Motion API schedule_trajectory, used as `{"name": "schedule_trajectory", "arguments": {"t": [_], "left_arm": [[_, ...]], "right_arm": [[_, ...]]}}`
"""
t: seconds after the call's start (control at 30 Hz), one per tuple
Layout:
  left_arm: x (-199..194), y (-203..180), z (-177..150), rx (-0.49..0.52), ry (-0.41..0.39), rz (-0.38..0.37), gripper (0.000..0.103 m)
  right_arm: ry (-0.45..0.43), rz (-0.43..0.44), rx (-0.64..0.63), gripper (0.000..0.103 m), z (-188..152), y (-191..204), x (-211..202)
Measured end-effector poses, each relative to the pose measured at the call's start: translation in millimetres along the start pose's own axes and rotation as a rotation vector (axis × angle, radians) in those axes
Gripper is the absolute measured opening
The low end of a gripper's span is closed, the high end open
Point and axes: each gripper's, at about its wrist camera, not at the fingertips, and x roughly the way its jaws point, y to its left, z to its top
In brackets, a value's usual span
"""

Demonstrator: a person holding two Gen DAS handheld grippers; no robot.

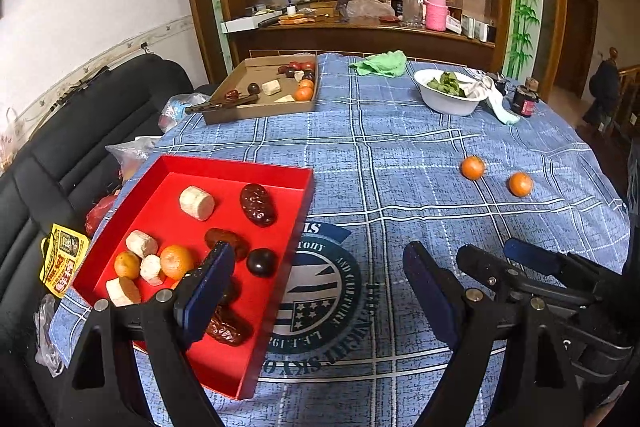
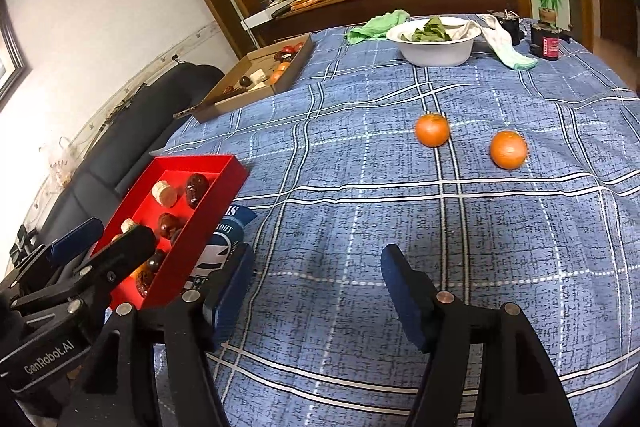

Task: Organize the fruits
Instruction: 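Move both open tools away from the tray toward the two loose mandarins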

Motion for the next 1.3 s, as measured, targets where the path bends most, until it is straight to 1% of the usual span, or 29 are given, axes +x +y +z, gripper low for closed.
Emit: {"name": "schedule_trajectory", "arguments": {"t": [0.2,0.43,0.7,0.97,1.03,1.17,1.3], "left_arm": [[4,-10,-1,0.035,-0.006,0.020,0.085],[13,-21,1,0.061,0.006,0.010,0.085],[28,-31,5,0.078,0.029,-0.011,0.085],[46,-37,14,0.094,0.039,-0.021,0.085],[52,-38,17,0.096,0.043,-0.033,0.085],[69,-40,29,0.079,0.069,-0.081,0.085],[86,-47,42,0.075,0.083,-0.119,0.085]], "right_arm": [[-0.007,-0.019,0.002,0.071,1,-9,-2],[-0.006,-0.063,-0.010,0.071,5,-22,-5],[-0.019,-0.131,-0.013,0.072,19,-48,-13],[-0.024,-0.227,-0.013,0.072,34,-82,-17],[-0.024,-0.251,-0.001,0.072,39,-93,-18],[-0.017,-0.300,0.018,0.072,51,-115,-15],[-0.002,-0.311,0.047,0.072,63,-129,-6]]}}
